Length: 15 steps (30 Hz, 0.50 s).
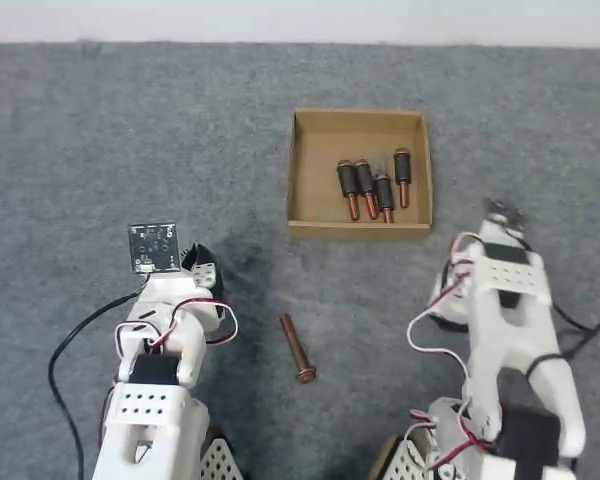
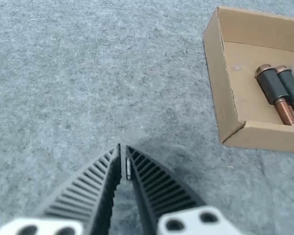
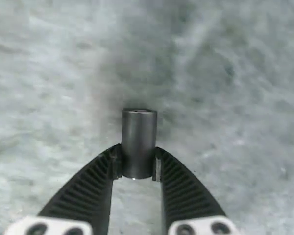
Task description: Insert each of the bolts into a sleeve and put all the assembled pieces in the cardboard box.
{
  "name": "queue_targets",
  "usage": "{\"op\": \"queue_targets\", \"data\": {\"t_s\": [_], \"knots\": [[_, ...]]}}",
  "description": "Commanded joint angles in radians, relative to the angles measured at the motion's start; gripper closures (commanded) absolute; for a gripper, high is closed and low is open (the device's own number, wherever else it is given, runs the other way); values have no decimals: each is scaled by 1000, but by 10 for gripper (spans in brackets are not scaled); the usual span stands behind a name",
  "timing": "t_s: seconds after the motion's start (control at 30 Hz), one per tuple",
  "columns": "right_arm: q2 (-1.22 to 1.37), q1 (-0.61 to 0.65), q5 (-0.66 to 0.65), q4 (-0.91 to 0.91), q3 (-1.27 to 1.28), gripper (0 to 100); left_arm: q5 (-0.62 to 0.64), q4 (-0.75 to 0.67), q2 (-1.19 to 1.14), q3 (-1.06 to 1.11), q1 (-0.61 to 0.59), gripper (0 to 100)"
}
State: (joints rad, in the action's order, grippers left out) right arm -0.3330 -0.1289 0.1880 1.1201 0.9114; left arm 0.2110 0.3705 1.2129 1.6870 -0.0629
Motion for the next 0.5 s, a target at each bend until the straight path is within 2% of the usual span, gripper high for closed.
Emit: {"op": "queue_targets", "data": {"t_s": [0.0,0.2,0.37,0.47], "knots": [[-133,-104,-51,-2,37,992,-8,55,25,-19,8,989],[-295,-186,-110,-27,135,992,-51,173,23,-74,8,989],[-335,-159,-158,-111,232,992,-54,226,2,-120,8,989],[-320,-139,-183,-157,261,992,-52,229,-127,-197,8,989]]}}
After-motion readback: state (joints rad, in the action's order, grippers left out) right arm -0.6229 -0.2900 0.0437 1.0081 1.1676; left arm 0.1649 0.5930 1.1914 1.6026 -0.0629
